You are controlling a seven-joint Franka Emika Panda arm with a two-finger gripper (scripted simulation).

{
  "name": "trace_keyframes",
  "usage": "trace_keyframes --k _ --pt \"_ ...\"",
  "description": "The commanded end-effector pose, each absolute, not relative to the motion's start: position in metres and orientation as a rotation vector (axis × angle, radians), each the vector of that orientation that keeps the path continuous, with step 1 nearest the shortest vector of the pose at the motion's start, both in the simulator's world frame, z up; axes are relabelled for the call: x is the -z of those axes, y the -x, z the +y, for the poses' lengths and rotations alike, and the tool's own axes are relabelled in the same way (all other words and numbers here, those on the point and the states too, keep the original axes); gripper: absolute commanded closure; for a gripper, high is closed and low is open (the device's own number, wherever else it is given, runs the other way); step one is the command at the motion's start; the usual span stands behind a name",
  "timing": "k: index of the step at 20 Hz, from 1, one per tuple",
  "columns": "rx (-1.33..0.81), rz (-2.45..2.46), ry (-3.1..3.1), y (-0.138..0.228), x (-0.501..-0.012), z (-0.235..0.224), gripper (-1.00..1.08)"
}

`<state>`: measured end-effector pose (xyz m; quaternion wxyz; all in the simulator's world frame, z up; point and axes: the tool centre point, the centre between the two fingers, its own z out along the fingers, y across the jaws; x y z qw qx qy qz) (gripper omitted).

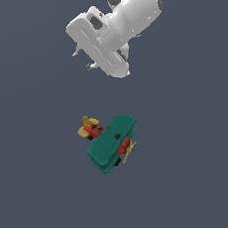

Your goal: Pick up the object and move it to a goal position.

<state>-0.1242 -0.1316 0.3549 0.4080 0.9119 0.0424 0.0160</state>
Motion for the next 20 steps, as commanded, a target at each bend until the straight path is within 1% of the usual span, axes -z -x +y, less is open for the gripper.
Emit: trace_keyframes --k 1,20 --pt "-0.043 0.106 -2.284 0.1239 -0.3553 -0.1319 -0.2" --pt "-0.12 0.113 -1.993 0.114 -0.3586 -0.1347 -0.2"
